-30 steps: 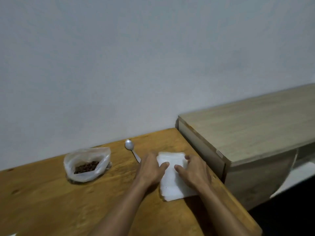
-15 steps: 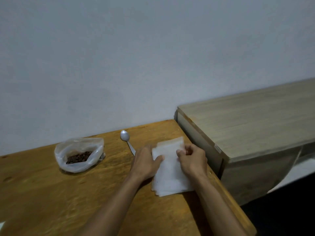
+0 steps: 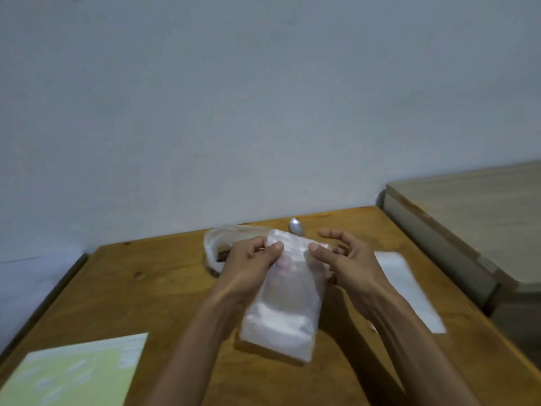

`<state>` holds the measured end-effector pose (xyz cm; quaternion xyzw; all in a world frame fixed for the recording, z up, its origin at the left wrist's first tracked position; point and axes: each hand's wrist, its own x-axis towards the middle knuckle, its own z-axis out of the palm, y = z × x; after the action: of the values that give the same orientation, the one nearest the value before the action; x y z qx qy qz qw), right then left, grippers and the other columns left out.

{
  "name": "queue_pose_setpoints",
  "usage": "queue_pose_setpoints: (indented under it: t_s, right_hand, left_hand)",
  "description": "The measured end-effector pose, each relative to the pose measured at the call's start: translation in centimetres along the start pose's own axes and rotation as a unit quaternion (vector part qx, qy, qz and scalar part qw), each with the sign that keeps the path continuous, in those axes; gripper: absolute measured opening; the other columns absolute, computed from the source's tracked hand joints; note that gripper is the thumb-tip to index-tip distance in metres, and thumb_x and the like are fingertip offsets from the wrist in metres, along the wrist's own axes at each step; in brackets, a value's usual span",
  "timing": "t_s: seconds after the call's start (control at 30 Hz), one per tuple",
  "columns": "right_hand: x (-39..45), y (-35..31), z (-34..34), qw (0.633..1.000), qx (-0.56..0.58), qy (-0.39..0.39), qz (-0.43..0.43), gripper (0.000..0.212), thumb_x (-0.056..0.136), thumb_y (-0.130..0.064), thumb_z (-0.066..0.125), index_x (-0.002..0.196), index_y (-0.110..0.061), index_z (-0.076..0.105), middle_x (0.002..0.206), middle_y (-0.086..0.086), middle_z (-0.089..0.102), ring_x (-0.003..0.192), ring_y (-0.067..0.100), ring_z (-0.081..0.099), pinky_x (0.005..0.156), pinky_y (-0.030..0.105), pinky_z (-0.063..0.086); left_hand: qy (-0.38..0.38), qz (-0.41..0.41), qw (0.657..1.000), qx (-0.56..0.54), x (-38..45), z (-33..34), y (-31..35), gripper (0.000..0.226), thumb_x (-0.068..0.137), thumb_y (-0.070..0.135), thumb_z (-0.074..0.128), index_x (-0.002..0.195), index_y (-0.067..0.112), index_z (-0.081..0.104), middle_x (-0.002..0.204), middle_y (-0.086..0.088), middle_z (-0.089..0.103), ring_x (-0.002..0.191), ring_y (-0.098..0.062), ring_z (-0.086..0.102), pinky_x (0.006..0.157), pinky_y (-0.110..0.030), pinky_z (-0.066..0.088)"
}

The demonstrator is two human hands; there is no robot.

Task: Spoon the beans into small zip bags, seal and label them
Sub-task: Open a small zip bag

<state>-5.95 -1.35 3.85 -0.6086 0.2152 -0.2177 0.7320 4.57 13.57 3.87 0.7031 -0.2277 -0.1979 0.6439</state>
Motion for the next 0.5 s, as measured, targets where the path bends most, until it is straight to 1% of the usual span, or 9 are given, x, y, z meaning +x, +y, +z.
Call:
queue_pose_setpoints:
  t_s: [0.03,0.1,0.2,0.23,0.3,0.37,0.43,0.47,0.5]
  right_hand:
    - [0.2,-0.1,1.5,1.000,-0.023,-0.020,-0.008,0.021,0.087,-0.013,0.076,0.106,-0.017,0.070,0.083,0.011,0.069,0.066,0.015,0.065,0.057,0.030,0.053]
    - [0.7,-0.1,5.2,0.995,-0.066,-0.078,-0.010,0.010,0.091,-0.020,0.072,0.098,-0.013,0.075,0.084,0.009,0.071,0.073,0.018,0.065,0.062,0.034,0.052]
    - [1.1,0.3,10.1,0.983,-0.076,-0.162,0.033,0.027,0.099,-0.026,0.062,0.096,-0.003,0.075,0.081,0.008,0.071,0.069,0.019,0.063,0.058,0.030,0.051]
    - [1.2,0.5,11.6,0.978,-0.083,-0.189,0.036,0.028,0.099,-0.025,0.061,0.096,-0.001,0.075,0.081,0.010,0.070,0.068,0.019,0.062,0.058,0.030,0.051]
    - [1.3,1.1,14.2,0.970,-0.112,-0.213,0.018,0.023,0.098,-0.020,0.063,0.094,0.000,0.074,0.081,0.014,0.069,0.070,0.023,0.062,0.061,0.035,0.052]
    - [1.7,1.9,16.1,0.971,-0.141,-0.195,-0.007,0.020,0.096,-0.019,0.066,0.089,-0.003,0.075,0.083,0.018,0.072,0.074,0.028,0.064,0.065,0.042,0.054]
    - [1.7,2.4,17.8,0.973,-0.146,-0.179,-0.024,0.017,0.095,-0.020,0.067,0.089,-0.008,0.077,0.088,0.016,0.076,0.082,0.030,0.070,0.071,0.043,0.058]
    - [1.6,2.5,18.4,0.974,-0.136,-0.181,-0.030,0.015,0.094,-0.020,0.067,0.092,-0.009,0.077,0.090,0.015,0.077,0.087,0.029,0.072,0.073,0.041,0.059]
    - [1.4,2.6,18.9,0.973,-0.122,-0.191,-0.030,0.015,0.094,-0.020,0.067,0.096,-0.009,0.077,0.092,0.014,0.077,0.090,0.028,0.073,0.075,0.038,0.059]
  left_hand:
    - [-0.010,0.011,1.000,0.014,-0.4,-1.9,0.1,0.029,0.099,0.019,0.064,0.071,0.011,0.067,0.070,-0.002,0.070,0.065,-0.015,0.064,0.061,-0.024,0.051]
    - [-0.030,0.023,0.999,0.036,-0.9,-6.1,0.0,0.033,0.097,0.026,0.067,0.071,0.007,0.061,0.072,-0.008,0.063,0.069,-0.017,0.056,0.065,-0.028,0.045]
    - [-0.016,0.038,0.994,0.098,-1.3,-11.3,-0.1,0.041,0.095,0.036,0.066,0.087,-0.004,0.061,0.078,-0.019,0.066,0.075,-0.018,0.057,0.071,-0.036,0.044]
    - [0.002,0.045,0.993,0.114,-1.4,-12.9,-0.3,0.037,0.096,0.033,0.066,0.088,-0.003,0.063,0.079,-0.020,0.069,0.074,-0.015,0.060,0.071,-0.035,0.046]
    - [0.053,0.066,0.983,0.162,-1.5,-15.1,-0.6,0.023,0.093,0.031,0.070,0.086,0.009,0.067,0.074,-0.005,0.069,0.070,-0.008,0.060,0.071,-0.032,0.047]
    - [0.152,0.091,0.951,0.251,-1.6,-16.3,-0.9,0.018,0.086,0.035,0.077,0.092,0.024,0.065,0.084,0.010,0.065,0.079,-0.006,0.059,0.074,-0.028,0.048]
    - [0.251,0.134,0.903,0.323,-2.0,-16.9,-1.2,0.024,0.082,0.042,0.077,0.092,0.028,0.062,0.089,0.010,0.060,0.085,-0.010,0.056,0.073,-0.031,0.049]
    - [0.265,0.144,0.897,0.323,-2.3,-16.9,-1.1,0.024,0.082,0.046,0.076,0.086,0.027,0.061,0.084,0.009,0.060,0.080,-0.011,0.056,0.069,-0.034,0.050]
    - [0.257,0.136,0.910,0.297,-2.6,-16.8,-0.9,0.028,0.083,0.050,0.074,0.079,0.025,0.061,0.076,0.008,0.061,0.073,-0.011,0.058,0.064,-0.036,0.051]
